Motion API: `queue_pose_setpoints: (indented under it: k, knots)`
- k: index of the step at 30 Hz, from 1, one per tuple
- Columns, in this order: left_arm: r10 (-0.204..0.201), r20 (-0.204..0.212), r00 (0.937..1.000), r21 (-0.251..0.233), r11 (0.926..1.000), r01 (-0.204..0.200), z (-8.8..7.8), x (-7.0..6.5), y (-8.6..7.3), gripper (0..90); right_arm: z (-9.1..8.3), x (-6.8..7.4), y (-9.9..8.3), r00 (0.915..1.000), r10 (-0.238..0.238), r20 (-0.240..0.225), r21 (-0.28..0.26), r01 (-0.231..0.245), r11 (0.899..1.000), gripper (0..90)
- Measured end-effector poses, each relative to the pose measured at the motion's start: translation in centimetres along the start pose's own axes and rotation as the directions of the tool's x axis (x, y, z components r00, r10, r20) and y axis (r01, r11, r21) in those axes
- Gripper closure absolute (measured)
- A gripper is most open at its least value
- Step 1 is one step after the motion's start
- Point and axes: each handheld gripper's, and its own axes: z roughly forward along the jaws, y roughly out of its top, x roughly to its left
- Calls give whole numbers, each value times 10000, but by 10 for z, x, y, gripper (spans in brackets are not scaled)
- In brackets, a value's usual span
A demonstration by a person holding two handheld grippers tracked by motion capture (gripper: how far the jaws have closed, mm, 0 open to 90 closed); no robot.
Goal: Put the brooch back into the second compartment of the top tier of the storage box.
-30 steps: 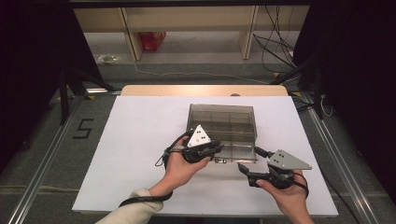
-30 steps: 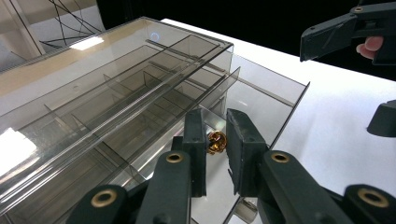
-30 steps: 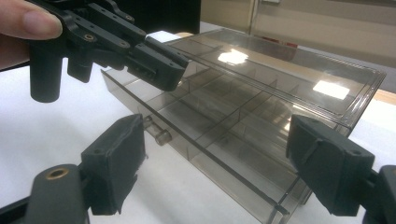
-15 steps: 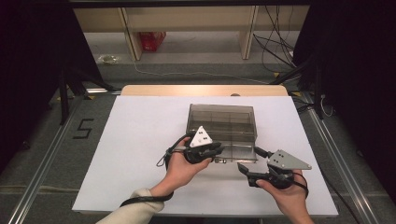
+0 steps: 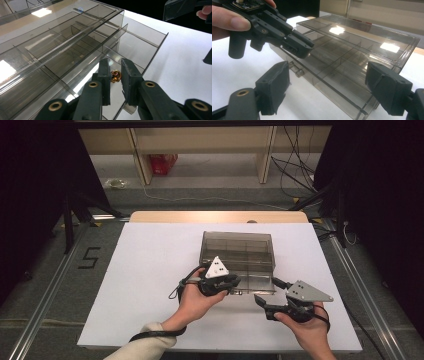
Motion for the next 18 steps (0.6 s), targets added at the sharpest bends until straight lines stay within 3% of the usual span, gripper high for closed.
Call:
queue_pose_setpoints:
  k: [18]
  knots:
    - [-28,31,10000,47,10000,28,1,0,0,776,0,0,0,10000,-12,8,-13,12,10000,206]
